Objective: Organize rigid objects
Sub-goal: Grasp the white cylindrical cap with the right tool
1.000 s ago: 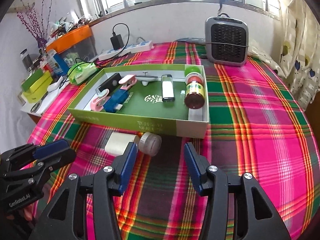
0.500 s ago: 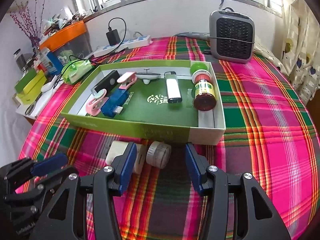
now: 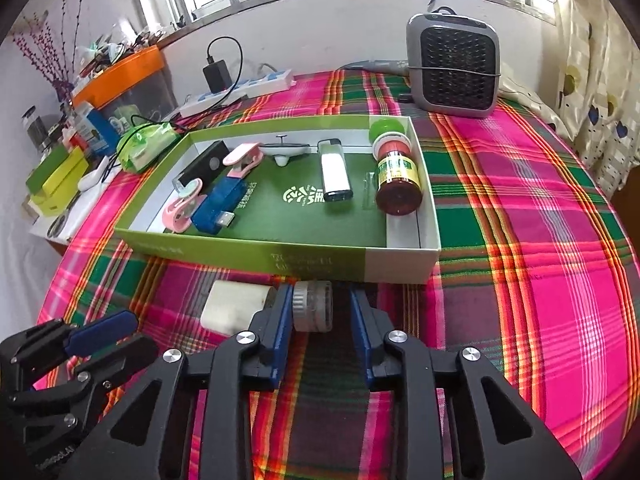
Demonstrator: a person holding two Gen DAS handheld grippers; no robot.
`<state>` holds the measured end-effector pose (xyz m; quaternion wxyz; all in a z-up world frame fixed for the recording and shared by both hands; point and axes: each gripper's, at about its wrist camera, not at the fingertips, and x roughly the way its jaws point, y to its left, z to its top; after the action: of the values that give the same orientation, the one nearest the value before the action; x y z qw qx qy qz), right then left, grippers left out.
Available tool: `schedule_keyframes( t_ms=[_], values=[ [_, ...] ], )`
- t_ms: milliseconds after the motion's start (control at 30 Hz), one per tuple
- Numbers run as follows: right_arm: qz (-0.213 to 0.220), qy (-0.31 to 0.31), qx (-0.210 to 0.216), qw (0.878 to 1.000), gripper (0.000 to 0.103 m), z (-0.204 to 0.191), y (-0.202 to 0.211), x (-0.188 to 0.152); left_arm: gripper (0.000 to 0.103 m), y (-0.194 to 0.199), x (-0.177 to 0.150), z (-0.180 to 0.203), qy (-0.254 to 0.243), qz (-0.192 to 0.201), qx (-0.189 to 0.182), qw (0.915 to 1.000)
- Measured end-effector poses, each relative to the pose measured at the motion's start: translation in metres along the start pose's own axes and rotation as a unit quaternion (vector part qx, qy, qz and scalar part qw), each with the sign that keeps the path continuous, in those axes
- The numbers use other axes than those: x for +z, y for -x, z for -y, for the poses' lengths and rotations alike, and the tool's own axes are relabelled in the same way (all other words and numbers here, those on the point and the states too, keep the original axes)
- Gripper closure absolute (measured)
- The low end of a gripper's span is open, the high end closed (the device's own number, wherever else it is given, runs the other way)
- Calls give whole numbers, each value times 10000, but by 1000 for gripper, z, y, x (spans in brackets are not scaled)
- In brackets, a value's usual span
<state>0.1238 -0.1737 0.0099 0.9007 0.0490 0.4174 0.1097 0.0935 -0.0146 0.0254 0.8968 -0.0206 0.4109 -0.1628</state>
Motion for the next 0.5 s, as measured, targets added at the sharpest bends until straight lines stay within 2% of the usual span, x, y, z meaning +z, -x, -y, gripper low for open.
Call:
schedule_keyframes(
  t_ms=[500],
  values=[
    [62, 5, -13, 10000, 83, 13, 13, -7, 72, -25, 13, 21, -246, -230, -127, 9994]
  ],
)
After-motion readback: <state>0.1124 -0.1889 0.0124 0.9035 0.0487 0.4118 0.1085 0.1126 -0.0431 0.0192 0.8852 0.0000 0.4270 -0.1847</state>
